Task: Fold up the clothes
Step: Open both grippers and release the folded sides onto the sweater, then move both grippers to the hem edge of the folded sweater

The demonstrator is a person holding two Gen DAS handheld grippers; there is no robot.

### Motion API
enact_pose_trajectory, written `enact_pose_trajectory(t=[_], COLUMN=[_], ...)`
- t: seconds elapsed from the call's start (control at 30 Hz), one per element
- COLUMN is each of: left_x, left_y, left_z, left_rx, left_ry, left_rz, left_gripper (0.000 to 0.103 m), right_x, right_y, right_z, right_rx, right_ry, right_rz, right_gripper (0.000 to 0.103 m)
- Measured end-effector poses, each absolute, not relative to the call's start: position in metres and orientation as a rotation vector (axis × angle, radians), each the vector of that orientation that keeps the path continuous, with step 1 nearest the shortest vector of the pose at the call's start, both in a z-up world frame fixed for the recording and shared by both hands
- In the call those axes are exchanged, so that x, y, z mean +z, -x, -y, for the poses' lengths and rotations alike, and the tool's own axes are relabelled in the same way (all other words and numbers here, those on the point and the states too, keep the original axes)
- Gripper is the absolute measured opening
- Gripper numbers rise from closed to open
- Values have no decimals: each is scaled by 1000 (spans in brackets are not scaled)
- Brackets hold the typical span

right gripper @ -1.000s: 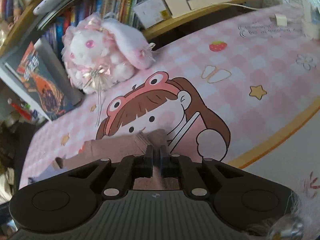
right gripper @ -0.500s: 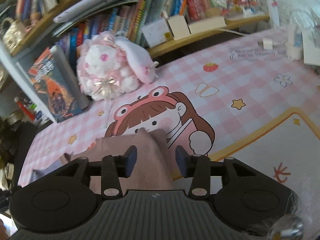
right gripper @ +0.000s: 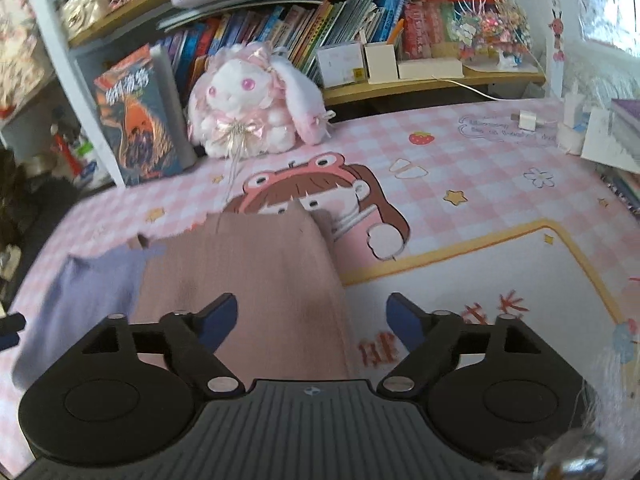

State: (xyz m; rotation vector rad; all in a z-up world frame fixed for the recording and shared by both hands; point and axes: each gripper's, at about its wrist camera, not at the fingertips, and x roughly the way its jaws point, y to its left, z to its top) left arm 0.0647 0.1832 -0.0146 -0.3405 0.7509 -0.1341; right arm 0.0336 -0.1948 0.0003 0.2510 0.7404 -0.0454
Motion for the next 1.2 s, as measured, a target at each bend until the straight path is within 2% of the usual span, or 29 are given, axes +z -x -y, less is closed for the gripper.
enact_pose_trajectory(t=[0.23, 0.8, 1.2], left_x=[-19, -26, -23], left_y=[-31, 53, 71], left_z=[-148, -89, -65], left_rx=[-117, -13, 50], left_ry=[311, 275, 202], left_rz=[-789, -830, -826], left_gripper=[72, 76, 82], right_x=[-4, -15, -14], right_y=[-8, 60, 74], right_z=[207, 220, 223], right_rx=[-27, 81, 158], right_ry=[-214, -144, -94], right_rz=[-766, -826, -818], right_gripper=[89, 90, 93])
